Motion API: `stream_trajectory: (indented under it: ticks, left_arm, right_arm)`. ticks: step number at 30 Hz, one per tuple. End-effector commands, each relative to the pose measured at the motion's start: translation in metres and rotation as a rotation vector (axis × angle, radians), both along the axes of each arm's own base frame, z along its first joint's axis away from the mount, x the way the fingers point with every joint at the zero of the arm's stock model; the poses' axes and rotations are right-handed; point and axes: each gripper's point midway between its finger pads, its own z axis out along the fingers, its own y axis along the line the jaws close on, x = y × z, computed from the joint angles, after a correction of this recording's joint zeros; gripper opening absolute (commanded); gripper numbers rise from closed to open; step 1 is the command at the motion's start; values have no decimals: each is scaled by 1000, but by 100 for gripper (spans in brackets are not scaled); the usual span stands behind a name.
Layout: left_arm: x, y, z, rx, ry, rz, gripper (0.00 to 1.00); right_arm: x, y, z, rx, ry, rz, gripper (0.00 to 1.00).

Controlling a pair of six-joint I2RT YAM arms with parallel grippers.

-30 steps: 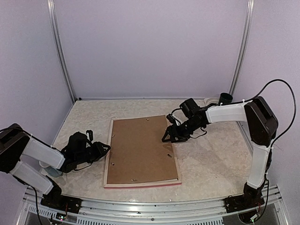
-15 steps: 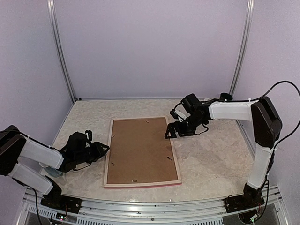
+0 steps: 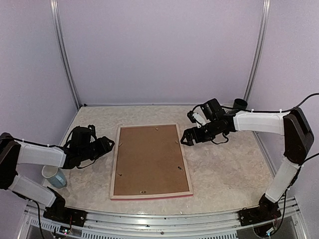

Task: Put the photo into the frame
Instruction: Place the backboard next to the photo, then press the fastener onto the backboard.

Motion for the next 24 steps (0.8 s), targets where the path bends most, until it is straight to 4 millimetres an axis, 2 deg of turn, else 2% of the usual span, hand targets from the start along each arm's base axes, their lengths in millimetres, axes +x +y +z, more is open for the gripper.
stream_trajectory:
  ticks: [1, 7, 16, 24]
  left_arm:
    - [12, 4, -7, 100, 40, -28, 68]
    - [28, -2, -24, 171, 82, -46, 67]
    - [44, -8, -46, 257, 130, -62, 63]
    - [53, -11, -51, 285, 135, -57, 60]
  right_arm:
    - [-7, 8, -5, -1, -15, 41, 97]
    - [-14, 9, -36, -88, 23, 29, 99]
    - [-8, 23, -59, -157, 41, 14, 99]
    - [1, 25, -72, -202, 44, -13, 98]
